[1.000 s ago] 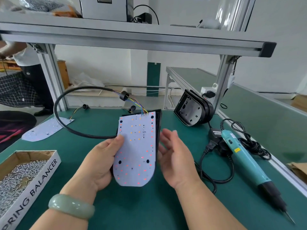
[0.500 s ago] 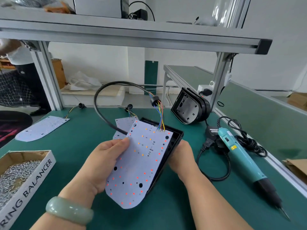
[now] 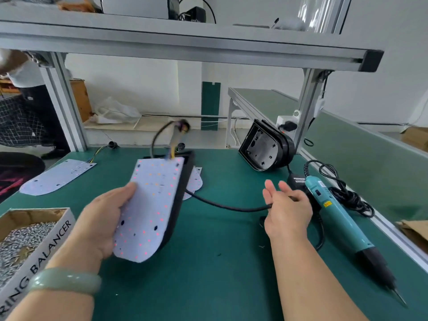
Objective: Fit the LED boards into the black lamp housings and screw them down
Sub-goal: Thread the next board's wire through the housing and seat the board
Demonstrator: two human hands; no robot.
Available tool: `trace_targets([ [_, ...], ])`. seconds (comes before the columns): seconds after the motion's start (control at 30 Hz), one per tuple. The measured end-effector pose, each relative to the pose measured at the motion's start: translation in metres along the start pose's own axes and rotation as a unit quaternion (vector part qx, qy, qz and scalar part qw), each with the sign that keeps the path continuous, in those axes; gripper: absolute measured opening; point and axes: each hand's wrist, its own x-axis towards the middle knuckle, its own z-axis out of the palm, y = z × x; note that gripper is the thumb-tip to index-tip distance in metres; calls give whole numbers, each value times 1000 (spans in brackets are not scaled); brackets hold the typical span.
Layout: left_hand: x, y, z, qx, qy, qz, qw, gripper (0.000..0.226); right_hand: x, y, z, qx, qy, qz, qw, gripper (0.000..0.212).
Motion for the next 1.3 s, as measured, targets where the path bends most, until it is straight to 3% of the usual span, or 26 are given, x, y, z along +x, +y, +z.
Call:
trace_targets([
  [0.1,-9,-7,20,35,-54,35,997,27,-9,3,4,-137,-93,-107,980,38],
  [0.17,-16,-8,30,13,-120,40,992,25,-23,8,9,-234,-230,-143,934,47],
  [0.23,-22,-9,35,-12,-167,37,985,28,-37,11,13,-279,-375,-138,873,37],
  [0.33,-27,-14,41,-22,-202,29,979,31,-51,11,15,-300,-505,-102,803,41],
  [0.4,-29,-16,44,-17,-201,33,979,32,-56,9,15,-314,-507,-112,795,46],
  [0.5,-28,-11,41,-43,-159,47,985,36,-56,5,18,-282,-446,-74,846,26],
  [0.63,-22,8,20,-107,-106,39,988,42,-31,2,16,-235,-236,34,942,46],
  [0.73,-19,10,12,-75,-93,50,992,42,-17,5,11,-206,-81,93,971,42],
  [0.8,-18,5,13,-18,-99,76,992,31,-14,8,9,-236,-44,38,970,28],
  [0.83,-18,2,14,15,-102,90,991,28,-15,8,8,-282,-40,-22,958,18],
  [0.87,-17,0,15,43,-109,99,988,27,-17,6,7,-354,-39,-99,929,22],
  [0.9,-18,-2,16,62,-119,101,986,28,-19,4,5,-426,-44,-182,885,34],
  [0.97,-19,-4,20,73,-138,99,983,35,-25,-4,6,-456,-102,-355,810,45],
  [1.03,-20,-5,23,68,-148,99,982,39,-33,-3,10,-405,-244,-395,788,46],
  [1.13,-23,-7,29,59,-166,104,979,37,-55,4,19,-301,-447,-175,824,42],
  [1.2,-26,-8,31,55,-176,111,977,38,-60,6,21,-224,-485,-65,843,38],
  [1.3,-28,-8,33,55,-184,114,975,46,-57,4,20,-178,-485,-24,856,32],
])
